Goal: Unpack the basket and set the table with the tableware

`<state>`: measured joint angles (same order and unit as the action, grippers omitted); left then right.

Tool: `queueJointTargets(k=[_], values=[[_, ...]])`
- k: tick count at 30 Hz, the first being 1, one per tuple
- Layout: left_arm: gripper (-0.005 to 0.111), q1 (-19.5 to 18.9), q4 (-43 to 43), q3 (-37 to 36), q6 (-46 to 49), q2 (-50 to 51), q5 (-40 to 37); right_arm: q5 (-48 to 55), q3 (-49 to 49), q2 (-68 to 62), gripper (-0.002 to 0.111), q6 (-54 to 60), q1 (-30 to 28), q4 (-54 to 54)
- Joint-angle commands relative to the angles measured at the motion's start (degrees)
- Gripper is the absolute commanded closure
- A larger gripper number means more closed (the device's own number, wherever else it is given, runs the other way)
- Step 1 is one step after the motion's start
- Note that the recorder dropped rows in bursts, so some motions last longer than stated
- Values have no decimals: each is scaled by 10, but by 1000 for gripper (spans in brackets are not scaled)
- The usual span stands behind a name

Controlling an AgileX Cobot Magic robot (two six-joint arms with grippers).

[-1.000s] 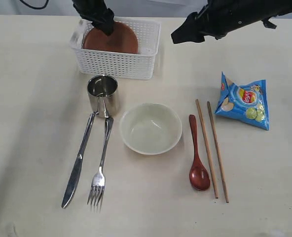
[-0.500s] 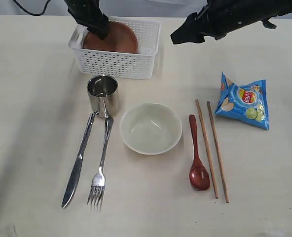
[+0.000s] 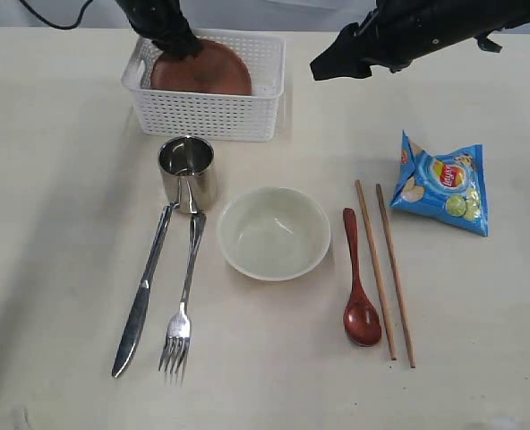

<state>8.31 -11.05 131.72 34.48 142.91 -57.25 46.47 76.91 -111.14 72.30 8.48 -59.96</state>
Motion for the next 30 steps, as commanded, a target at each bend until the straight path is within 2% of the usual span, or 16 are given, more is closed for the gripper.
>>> queueJointTargets(k=[1, 6, 11, 20, 26, 30], values=[[106, -1, -2, -3, -3, -3, -13, 0, 4, 1, 54, 11, -3, 4], [107, -8, -4, 11, -28, -23, -18, 0, 4, 1, 55, 11, -3, 4], [107, -18, -58, 37, -17, -38, -62, 0, 4, 1, 55, 11, -3, 4], [107, -44, -113, 41, -12, -66, -82, 0, 4, 1, 54, 14, -3, -1], [107, -72, -178, 61, -6, -70, -89, -44, 4, 1, 54, 31, -3, -58], [107, -86, -241, 75, -4, -70, -96, -31, 4, -1, 54, 36, -3, -126]])
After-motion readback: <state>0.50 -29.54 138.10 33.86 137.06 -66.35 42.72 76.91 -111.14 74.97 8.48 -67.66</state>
